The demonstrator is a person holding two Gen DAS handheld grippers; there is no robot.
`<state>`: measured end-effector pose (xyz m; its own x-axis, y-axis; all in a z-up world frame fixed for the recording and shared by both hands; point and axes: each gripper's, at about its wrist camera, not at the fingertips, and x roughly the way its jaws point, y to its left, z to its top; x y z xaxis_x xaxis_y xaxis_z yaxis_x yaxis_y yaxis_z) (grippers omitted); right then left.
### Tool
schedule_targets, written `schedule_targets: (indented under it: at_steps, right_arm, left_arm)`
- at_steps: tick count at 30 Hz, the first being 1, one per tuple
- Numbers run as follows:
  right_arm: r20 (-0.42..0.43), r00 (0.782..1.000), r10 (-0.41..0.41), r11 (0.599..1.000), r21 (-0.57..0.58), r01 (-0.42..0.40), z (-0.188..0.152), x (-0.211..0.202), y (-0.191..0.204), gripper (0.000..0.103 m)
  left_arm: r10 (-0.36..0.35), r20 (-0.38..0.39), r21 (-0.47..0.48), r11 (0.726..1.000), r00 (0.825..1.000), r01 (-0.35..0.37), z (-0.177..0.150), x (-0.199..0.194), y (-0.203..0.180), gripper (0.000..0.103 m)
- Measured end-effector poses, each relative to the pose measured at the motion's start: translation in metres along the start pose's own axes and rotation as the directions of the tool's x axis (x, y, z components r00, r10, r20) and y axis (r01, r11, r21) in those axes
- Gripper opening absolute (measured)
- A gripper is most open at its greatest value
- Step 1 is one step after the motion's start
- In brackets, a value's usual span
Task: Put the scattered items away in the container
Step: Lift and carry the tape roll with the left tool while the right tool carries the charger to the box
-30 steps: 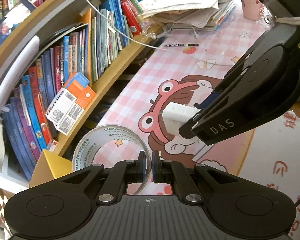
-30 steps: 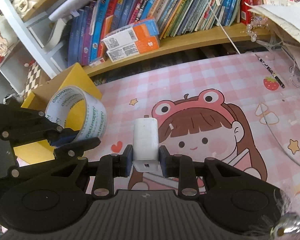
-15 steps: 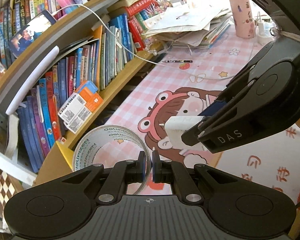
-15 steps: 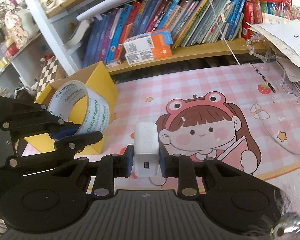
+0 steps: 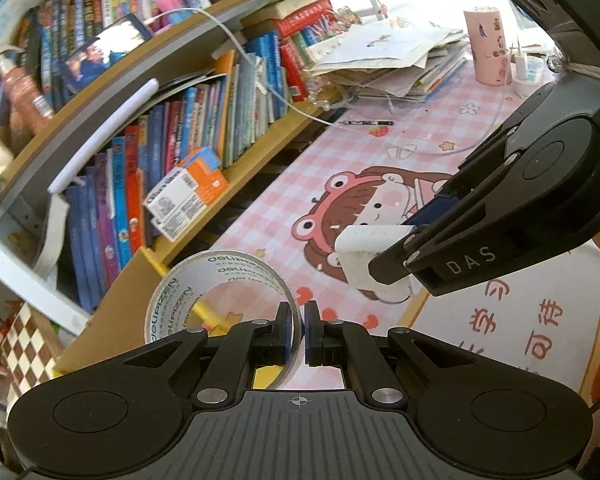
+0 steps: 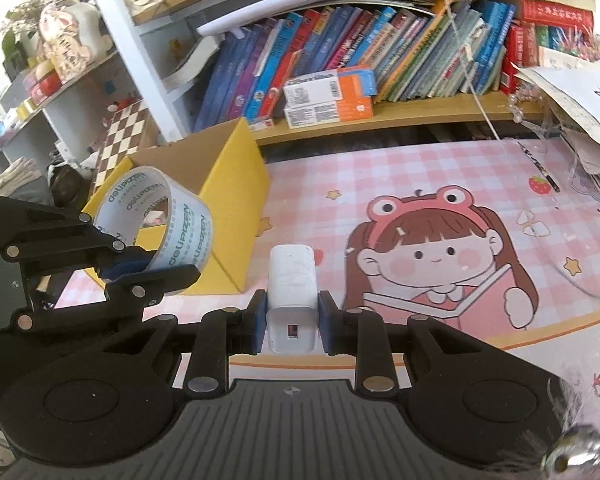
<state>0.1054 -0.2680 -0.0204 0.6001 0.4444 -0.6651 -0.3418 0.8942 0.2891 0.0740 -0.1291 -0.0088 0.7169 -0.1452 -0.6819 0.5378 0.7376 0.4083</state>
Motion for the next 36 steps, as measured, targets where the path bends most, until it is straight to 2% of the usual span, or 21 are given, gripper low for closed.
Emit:
schedule_targets:
  at_steps: [9, 20, 36]
  right_arm:
    - [0.001, 0.999, 0.036, 0.997, -0.068, -0.036, 0.009, 0.004, 0.045, 0.024]
    - [0.011, 0.996, 0.089, 0.98, -0.179, -0.085, 0.036, 0.016, 0.101, 0.024]
    - [0.006, 0.995, 0.095, 0.957, -0.277, -0.09, 0.082, 0.055, 0.143, 0.024]
  left_arm:
    - [0.052, 0.017, -0.079, 0.996, 0.999, -0.05, -0.029, -0.026, 0.03, 0.005]
    - [0.131, 0.043, -0.178, 0.976, 0.99, -0.121, -0.054, -0.048, 0.074, 0.005]
    - [0.179, 0.065, -0.282, 0.947, 0.982, -0.154, -0.07, -0.036, 0.135, 0.005]
